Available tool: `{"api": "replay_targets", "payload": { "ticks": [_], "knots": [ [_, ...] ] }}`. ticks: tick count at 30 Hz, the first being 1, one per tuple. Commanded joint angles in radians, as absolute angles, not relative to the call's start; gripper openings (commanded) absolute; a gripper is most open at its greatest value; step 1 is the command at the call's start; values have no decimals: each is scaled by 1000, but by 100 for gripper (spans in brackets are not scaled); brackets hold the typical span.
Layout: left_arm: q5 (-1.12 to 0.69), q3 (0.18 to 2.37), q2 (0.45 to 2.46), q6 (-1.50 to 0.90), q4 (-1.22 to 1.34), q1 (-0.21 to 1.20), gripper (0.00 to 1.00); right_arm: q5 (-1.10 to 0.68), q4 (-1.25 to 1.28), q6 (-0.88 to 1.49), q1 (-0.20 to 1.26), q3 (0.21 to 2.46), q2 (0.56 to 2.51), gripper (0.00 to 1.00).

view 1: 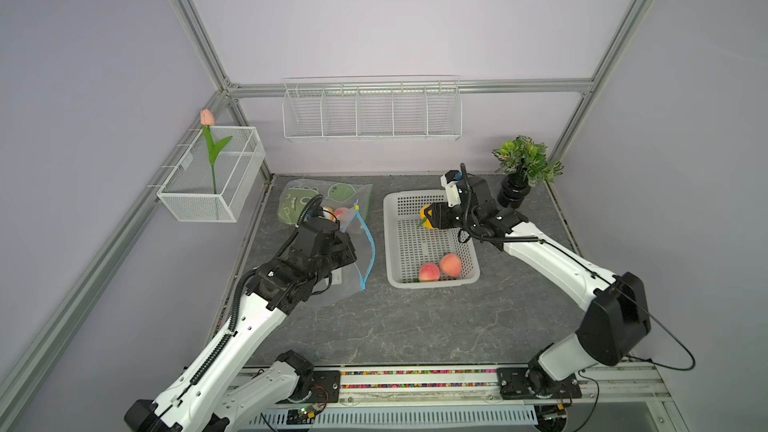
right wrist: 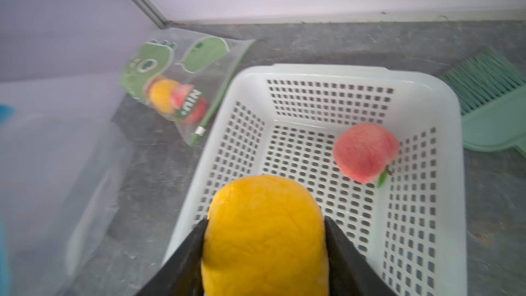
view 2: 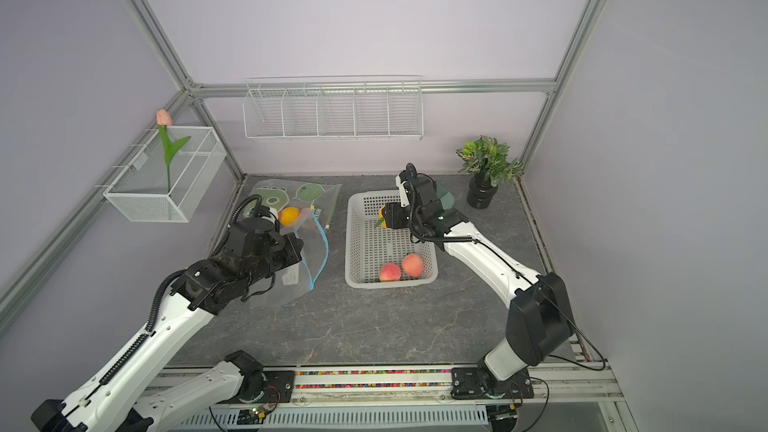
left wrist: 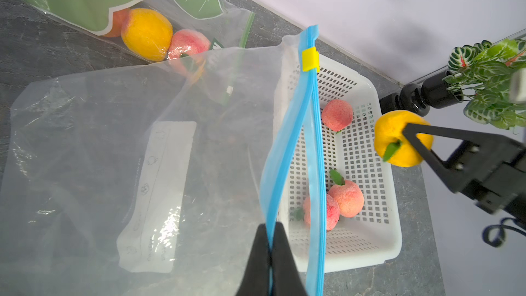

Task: Place the peach in a zip-top bag and seal the zipper
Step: Pick up the peach from the basket, then place the peach in the zipper food storage bag.

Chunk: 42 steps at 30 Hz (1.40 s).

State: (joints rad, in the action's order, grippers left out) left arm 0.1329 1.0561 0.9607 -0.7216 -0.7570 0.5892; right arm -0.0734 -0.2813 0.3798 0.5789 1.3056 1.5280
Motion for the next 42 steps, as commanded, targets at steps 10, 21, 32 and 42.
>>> {"api": "replay_targets", "payload": {
  "ticks": [10, 21, 32, 42],
  "knots": [
    [110, 1061, 986, -723, -723, 591, 0, -419, -84, 396, 710, 1365, 1503, 61],
    [86, 1080, 992, -721, -713, 592, 0, -469, -152, 361, 795, 1472, 1643, 61],
    [55, 1095, 985, -722, -704, 591, 0, -372, -306, 302, 834, 1565, 1779, 61],
    [27, 1086, 981, -729, -669, 591, 0, -324, -370, 262, 859, 1612, 1813, 70]
  ]
}}
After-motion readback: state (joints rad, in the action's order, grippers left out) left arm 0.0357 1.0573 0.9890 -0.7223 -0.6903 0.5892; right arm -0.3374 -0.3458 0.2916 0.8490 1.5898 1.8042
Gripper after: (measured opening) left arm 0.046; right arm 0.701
